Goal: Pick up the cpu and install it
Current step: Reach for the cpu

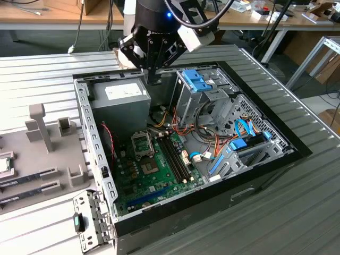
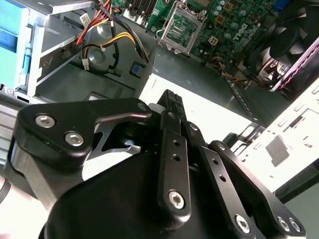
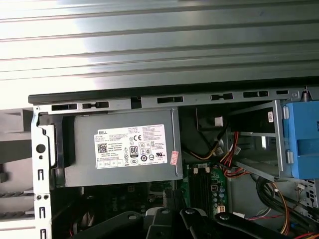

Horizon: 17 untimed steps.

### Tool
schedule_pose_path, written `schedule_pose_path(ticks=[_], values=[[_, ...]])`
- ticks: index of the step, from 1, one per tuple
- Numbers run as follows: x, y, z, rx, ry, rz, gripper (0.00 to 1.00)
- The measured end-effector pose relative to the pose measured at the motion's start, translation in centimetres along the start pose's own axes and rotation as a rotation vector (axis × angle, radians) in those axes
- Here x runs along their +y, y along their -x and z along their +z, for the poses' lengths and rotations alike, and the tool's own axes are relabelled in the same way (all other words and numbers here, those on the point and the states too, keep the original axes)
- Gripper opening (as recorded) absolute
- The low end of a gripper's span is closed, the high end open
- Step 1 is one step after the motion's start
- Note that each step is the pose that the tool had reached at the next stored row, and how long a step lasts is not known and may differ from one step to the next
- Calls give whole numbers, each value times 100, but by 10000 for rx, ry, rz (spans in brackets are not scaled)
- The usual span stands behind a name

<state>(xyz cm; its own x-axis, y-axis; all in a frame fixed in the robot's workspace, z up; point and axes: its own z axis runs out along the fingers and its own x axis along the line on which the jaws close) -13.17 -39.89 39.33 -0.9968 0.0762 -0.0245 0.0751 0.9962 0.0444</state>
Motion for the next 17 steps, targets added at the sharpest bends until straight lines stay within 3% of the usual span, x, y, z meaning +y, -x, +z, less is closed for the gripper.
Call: schedule_pose_path(ticks=[17], values=[[-5,-60,-2,0,0,0,11]])
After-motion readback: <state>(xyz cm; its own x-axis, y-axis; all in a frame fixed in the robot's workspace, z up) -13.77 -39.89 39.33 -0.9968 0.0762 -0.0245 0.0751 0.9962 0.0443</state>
